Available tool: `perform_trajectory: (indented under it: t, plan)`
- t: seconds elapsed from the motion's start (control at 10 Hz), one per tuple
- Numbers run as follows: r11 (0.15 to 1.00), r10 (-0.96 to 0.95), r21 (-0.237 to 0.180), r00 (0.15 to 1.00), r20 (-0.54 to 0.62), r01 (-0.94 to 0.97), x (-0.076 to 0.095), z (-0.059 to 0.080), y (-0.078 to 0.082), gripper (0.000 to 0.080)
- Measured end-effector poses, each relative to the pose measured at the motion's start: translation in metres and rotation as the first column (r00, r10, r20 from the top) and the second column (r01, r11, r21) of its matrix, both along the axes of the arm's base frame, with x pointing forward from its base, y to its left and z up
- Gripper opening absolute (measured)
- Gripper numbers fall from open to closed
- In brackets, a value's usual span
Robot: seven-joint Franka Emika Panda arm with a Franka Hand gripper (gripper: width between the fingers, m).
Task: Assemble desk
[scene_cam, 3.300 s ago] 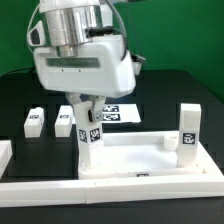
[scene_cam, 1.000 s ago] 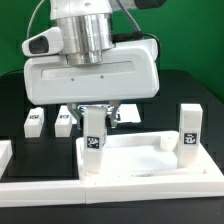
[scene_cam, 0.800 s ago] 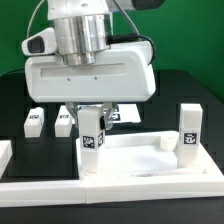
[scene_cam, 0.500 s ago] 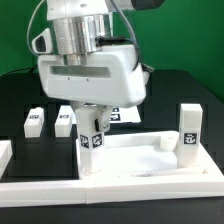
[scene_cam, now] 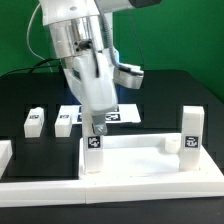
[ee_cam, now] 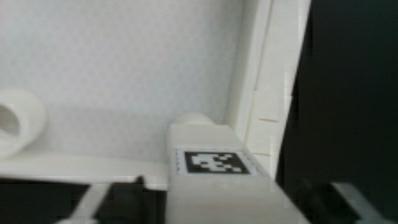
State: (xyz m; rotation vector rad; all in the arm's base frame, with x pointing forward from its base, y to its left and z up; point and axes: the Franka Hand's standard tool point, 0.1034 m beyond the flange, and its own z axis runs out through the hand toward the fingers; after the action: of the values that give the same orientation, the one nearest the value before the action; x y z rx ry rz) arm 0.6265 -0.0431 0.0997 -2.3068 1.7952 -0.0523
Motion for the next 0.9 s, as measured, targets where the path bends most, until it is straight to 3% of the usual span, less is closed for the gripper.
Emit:
perform_trajectory:
  t: [0.1,0.2,0.3,0.4,0.6,0.7,0.9]
  plan:
    - [0.984,0.175,-0.034,0.985,0.01,-0.174,0.0,0.001,0.002,0.055]
    - [0.958,0.283,-0.042,0.959,0.009,-0.282,0.001,0.003,0.005,0.055]
    - [0.884,0.466,-0.062,0.885,0.019,-0.464,-0.001,0.005,0.006,0.0631]
    - [0.773,0.633,-0.09,0.774,0.029,-0.628,-0.007,0.005,0.009,0.0644]
    - [0.683,0.728,-0.115,0.685,0.032,-0.721,-0.008,0.003,0.008,0.0649]
    - [0.581,0.811,-0.145,0.585,0.019,-0.801,-0.008,0.003,0.005,0.0649]
    - [0.224,0.969,-0.224,0.24,-0.049,-0.948,0.002,0.011,-0.004,0.0648]
